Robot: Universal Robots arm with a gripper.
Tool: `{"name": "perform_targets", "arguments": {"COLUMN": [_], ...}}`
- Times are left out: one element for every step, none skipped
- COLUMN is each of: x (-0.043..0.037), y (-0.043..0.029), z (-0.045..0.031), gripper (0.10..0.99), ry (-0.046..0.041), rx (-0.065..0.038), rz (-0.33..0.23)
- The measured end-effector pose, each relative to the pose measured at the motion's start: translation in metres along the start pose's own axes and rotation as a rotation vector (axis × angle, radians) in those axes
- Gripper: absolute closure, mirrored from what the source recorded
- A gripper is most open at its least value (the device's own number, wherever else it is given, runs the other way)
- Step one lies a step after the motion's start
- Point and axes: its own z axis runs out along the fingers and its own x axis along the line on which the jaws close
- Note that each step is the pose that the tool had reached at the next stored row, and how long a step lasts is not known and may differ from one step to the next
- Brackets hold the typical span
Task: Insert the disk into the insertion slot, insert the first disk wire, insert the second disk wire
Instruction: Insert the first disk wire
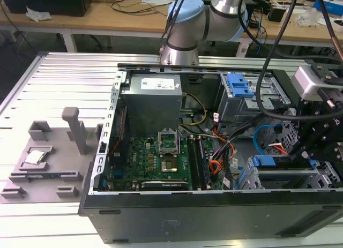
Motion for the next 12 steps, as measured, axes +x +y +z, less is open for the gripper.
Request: {"name": "perform_targets", "arguments": {"x": [0.0000,0.0000,0.0000,0.0000,0.0000,0.0001,0.0001,0.0000,0.0000,-0.0001,-0.0003,-0.0004], "y": [0.0000,0.0000,-0.0001,0.0000,0.0000,0.0000,0.0000,0.0003,0.0005,0.0009,0.0011,0.0013], "z": [0.0001,0.0002,0.0010,0.0009,0.0007,0.0005,-0.0001,-0.0059,-0.0115,-0.0184,-0.0240,-0.0273], "gripper": [0.906,0.906,0.894,0.831,0.831,0.831,0.831,0.831,0.831,0.831,0.831,0.831], "ry": [0.0000,0.0000,-0.0014,-0.0012,-0.0007,-0.0002,0.0001,0.0000,-0.0002,-0.0001,-0.0001,-0.0002], "rx": [0.000,0.000,0.000,0.000,0.000,0.000,0.000,0.000,0.000,0.000,0.000,0.000], "rz": [0.000,0.000,0.000,0.000,0.000,0.000,0.000,0.000,0.000,0.000,0.000,0.000]}}
